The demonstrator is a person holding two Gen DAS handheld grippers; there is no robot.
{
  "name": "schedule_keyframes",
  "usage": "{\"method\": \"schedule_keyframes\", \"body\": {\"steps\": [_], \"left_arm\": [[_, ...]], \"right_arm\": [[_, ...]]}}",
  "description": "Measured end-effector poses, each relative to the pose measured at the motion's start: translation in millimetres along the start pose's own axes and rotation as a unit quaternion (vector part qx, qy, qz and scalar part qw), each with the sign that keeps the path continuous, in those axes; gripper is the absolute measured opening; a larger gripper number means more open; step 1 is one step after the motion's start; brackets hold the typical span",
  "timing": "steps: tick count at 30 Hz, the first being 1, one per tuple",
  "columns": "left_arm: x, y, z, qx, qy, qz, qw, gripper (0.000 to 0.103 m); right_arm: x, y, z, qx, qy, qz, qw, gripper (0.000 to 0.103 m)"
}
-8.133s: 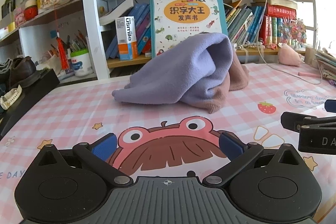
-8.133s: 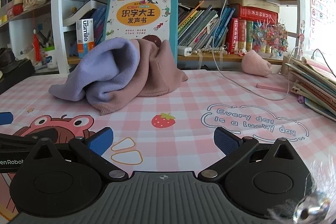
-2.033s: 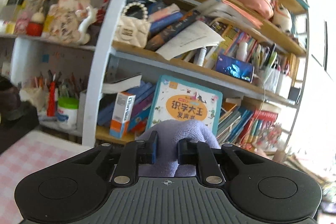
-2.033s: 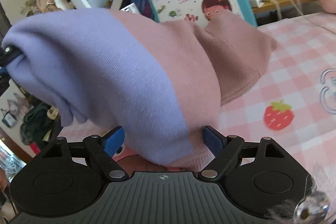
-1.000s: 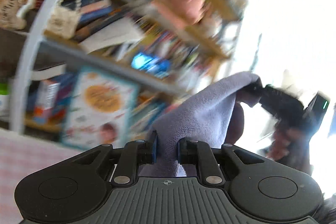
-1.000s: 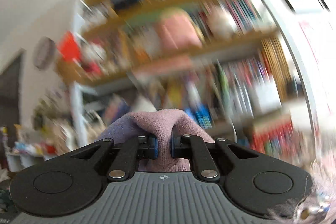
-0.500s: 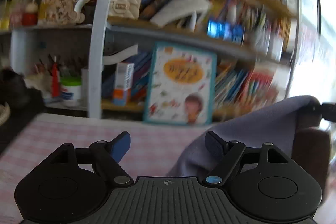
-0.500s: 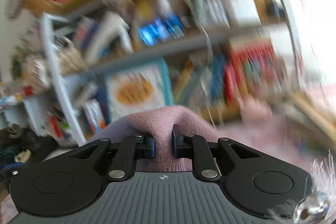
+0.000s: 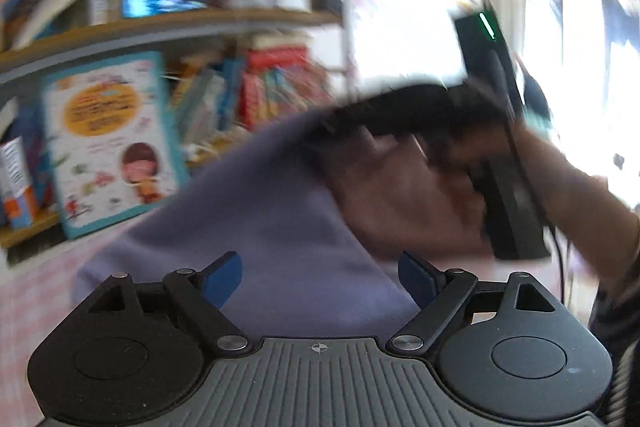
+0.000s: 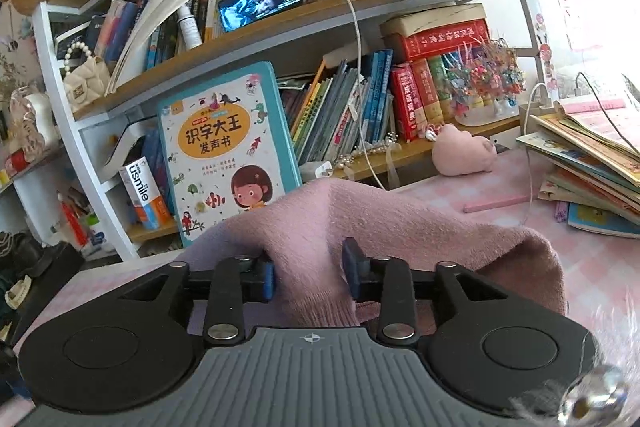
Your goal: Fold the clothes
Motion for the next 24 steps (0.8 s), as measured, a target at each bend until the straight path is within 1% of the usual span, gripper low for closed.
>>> {"method": "schedule_keyframes", "body": {"steps": [2, 3, 4, 6, 9, 11, 14, 18, 20, 22, 23, 24], "left_arm": [[-1, -4, 9, 0.002, -0.028, -0.003, 0.9996, 0.088], [-1, -6, 11, -0.001, -0.032, -0.004, 0.9995, 0.088], [-1, -8, 12, -0.006, -0.03, -0.005, 0.9995, 0.088], [-2, -12, 13, -0.017, -0.025, -0.008, 0.9995, 0.089], [-2, -19, 17, -0.028, -0.022, -0.013, 0.9993, 0.089], [-2, -24, 20, -0.028, -0.029, -0.013, 0.9991, 0.089], [-4, -30, 26, -0.023, -0.049, -0.01, 0.9985, 0.09], [-10, -39, 35, 0.004, -0.08, -0.02, 0.9966, 0.09], [-13, -43, 34, 0.012, -0.076, -0.033, 0.9965, 0.09], [-15, -44, 26, 0.016, -0.052, -0.044, 0.9976, 0.089], [-15, -43, 20, 0.018, -0.035, -0.044, 0.9983, 0.078], [-14, -39, 14, 0.018, -0.019, -0.041, 0.9988, 0.059]], "right_arm": [[0, 2, 3, -0.001, -0.006, 0.005, 1.0, 0.044], [0, 5, 4, -0.002, -0.01, 0.007, 1.0, 0.047], [0, 8, 6, -0.004, -0.013, 0.009, 1.0, 0.049], [0, 17, 9, -0.007, -0.016, 0.012, 1.0, 0.057], [-2, 33, 13, -0.011, -0.015, 0.014, 1.0, 0.065], [-5, 43, 14, -0.013, -0.013, 0.013, 1.0, 0.068], [-10, 60, 15, -0.018, -0.012, 0.012, 1.0, 0.068], [-17, 75, 18, -0.03, -0.014, 0.012, 0.999, 0.069], [-21, 80, 18, -0.042, -0.008, 0.008, 0.999, 0.07], [-26, 80, 18, -0.064, 0.009, 0.0, 0.998, 0.07], [-29, 80, 18, -0.081, 0.022, -0.006, 0.996, 0.07], [-32, 79, 18, -0.098, 0.035, -0.011, 0.995, 0.07]]}}
Point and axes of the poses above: each gripper's, at about its wrist camera, not at the fingertips, and y roughly against the way its jaws point, z to its right, x to its top, the point moved 2 cm from there along -y, roughly the way its jaws point, and after that the axes turned 9 degrees about x, right-handed, at the moved point
